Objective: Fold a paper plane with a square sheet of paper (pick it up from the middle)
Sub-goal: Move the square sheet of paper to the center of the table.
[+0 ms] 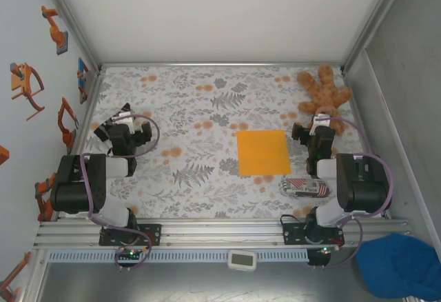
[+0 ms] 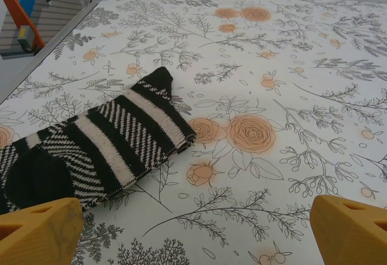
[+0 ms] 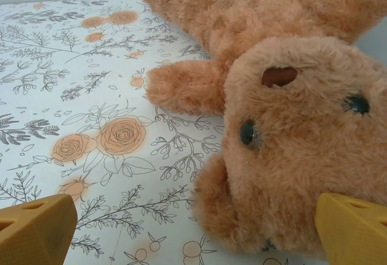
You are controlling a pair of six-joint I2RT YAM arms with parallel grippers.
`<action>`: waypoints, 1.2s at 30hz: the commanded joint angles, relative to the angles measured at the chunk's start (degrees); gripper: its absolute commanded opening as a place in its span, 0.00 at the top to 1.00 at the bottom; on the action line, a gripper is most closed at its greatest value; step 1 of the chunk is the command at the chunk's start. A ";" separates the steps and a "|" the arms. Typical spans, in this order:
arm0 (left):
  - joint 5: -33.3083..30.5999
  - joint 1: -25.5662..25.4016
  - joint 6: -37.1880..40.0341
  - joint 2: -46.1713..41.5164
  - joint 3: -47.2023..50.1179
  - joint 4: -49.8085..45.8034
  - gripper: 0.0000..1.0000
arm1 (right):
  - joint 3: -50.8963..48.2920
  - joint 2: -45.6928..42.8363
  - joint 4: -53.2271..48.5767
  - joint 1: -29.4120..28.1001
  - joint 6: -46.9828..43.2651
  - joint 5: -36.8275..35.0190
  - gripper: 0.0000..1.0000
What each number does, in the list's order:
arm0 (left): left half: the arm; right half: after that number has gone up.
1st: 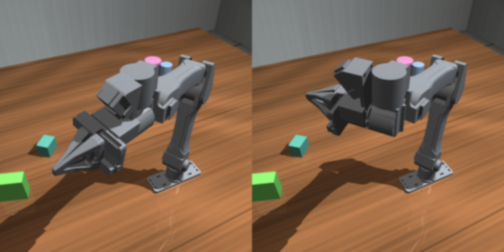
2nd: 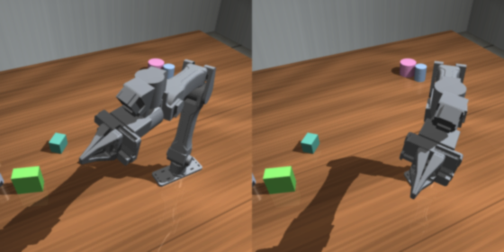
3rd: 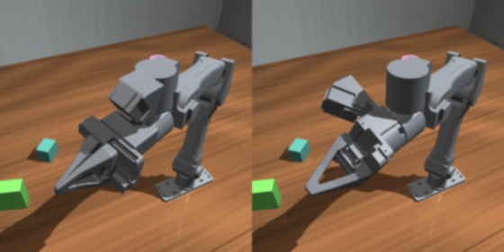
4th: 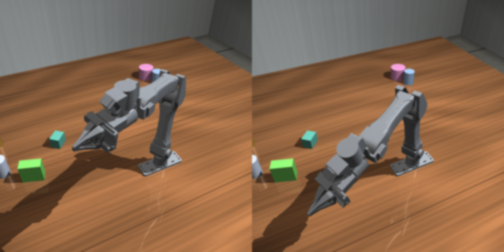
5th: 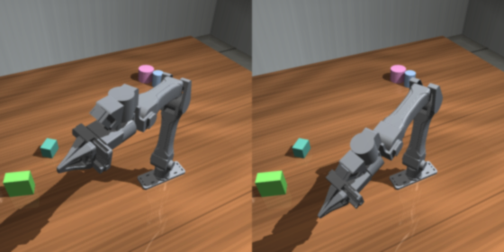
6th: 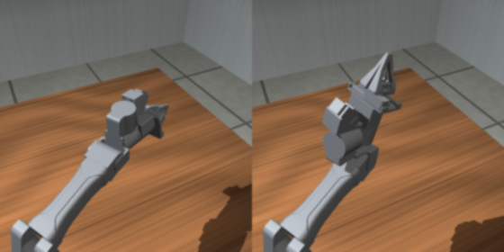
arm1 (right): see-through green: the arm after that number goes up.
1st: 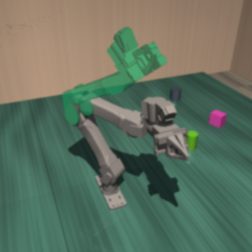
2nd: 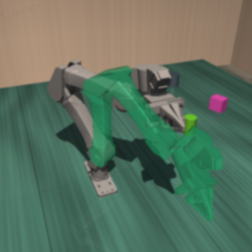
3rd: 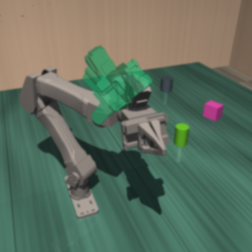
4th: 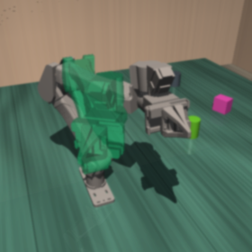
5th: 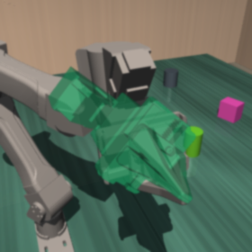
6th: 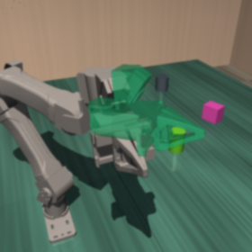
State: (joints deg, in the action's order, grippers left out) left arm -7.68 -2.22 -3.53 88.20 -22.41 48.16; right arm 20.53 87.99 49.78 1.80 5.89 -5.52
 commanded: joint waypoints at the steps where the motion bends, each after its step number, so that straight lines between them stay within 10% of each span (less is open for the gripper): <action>1: 0.51 0.20 1.06 0.20 -0.96 -0.03 0.04 | 1.53 0.37 0.41 0.13 -0.91 -0.11 0.01; 28: 0.07 0.13 1.01 -0.04 -0.61 0.73 0.04 | 1.35 -0.16 0.44 0.06 -0.94 -0.06 0.00; 36: -7.41 -1.59 -3.32 -13.12 -10.25 -26.82 0.04 | 3.25 -20.09 -18.59 0.13 3.78 -5.80 0.00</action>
State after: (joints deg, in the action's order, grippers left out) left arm -11.60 -3.20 -4.21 79.96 -27.77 32.73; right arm 20.69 74.37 40.45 1.78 6.61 -7.33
